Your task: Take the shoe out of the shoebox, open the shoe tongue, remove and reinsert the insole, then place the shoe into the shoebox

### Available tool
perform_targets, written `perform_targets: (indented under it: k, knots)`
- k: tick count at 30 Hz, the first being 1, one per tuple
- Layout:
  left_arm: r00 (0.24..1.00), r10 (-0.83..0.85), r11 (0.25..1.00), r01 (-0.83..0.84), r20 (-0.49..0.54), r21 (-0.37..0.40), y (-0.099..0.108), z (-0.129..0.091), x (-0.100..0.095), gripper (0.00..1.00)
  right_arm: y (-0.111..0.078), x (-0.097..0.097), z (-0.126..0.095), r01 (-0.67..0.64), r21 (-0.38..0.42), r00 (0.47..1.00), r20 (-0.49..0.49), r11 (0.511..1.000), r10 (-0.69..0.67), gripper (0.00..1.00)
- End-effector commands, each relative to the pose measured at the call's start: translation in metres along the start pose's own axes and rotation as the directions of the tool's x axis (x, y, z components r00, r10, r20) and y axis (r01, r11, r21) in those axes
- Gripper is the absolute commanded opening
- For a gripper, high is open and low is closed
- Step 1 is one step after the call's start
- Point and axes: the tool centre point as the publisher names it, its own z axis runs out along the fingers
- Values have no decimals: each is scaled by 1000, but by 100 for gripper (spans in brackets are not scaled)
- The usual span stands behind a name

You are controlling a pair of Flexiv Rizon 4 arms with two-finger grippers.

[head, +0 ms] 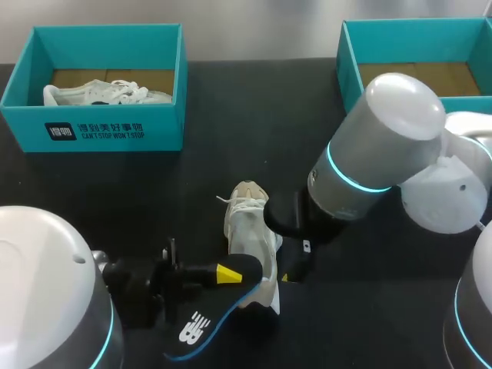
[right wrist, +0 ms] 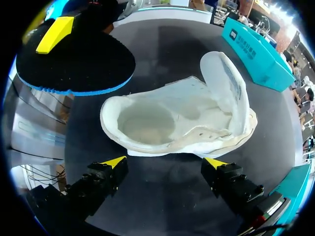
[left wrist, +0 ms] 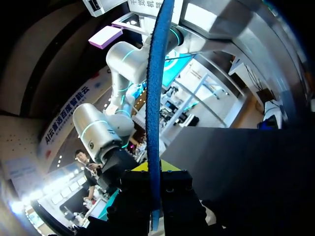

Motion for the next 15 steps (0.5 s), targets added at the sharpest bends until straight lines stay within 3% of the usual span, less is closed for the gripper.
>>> perform_targets:
  k: [1, 15]
  knots:
    - [1000, 1, 1000, -1, 8, 0, 2, 2, 3, 0, -3, 2, 5, 7, -43, 1000, -7, 999, -7, 100]
    - [1000, 1, 1000, -1, 16, -13, 7, 7, 2, 0, -2, 6, 4, 35, -95, 999, -23, 995, -38, 100]
